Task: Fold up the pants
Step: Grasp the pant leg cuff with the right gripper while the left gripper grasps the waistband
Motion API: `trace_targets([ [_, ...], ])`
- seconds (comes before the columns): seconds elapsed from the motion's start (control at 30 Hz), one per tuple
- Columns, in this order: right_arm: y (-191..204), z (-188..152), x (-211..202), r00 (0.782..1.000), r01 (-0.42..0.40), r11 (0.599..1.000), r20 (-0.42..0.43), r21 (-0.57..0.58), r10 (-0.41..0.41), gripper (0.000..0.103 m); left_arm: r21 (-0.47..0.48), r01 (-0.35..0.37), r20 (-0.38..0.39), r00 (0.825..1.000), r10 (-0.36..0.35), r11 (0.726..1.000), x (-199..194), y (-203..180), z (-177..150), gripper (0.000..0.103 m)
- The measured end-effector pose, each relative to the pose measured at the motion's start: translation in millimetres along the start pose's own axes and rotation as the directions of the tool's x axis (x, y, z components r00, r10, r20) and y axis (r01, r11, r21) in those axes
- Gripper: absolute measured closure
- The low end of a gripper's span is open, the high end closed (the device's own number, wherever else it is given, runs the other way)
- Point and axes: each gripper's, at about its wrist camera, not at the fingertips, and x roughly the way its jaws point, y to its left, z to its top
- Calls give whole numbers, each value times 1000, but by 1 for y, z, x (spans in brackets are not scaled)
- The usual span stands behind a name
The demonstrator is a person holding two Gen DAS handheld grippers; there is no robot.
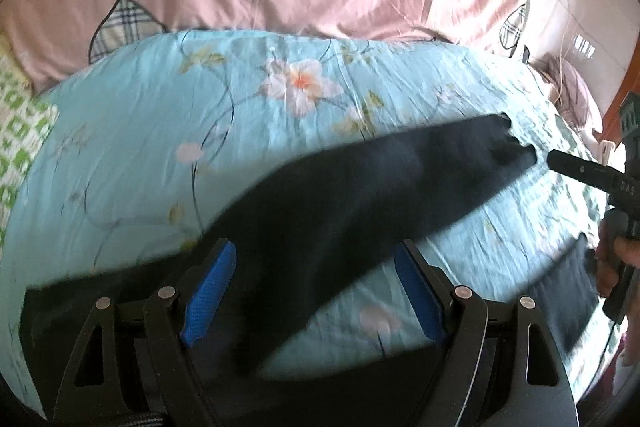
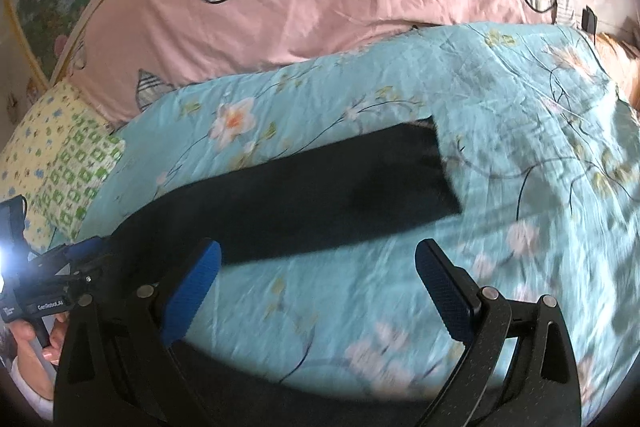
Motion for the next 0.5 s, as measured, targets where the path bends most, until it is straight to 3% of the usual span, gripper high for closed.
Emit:
trace_targets([
  [0.3, -41, 49, 35, 1000, 22, 999, -17, 43, -21, 9, 105, 83, -73, 994, -76, 991, 58, -10, 52, 21],
  [0.5, -61, 67, 64, 997, 45, 998, -63, 35, -43, 15, 142, 145, -130, 983, -126, 979, 96, -14, 66, 21],
])
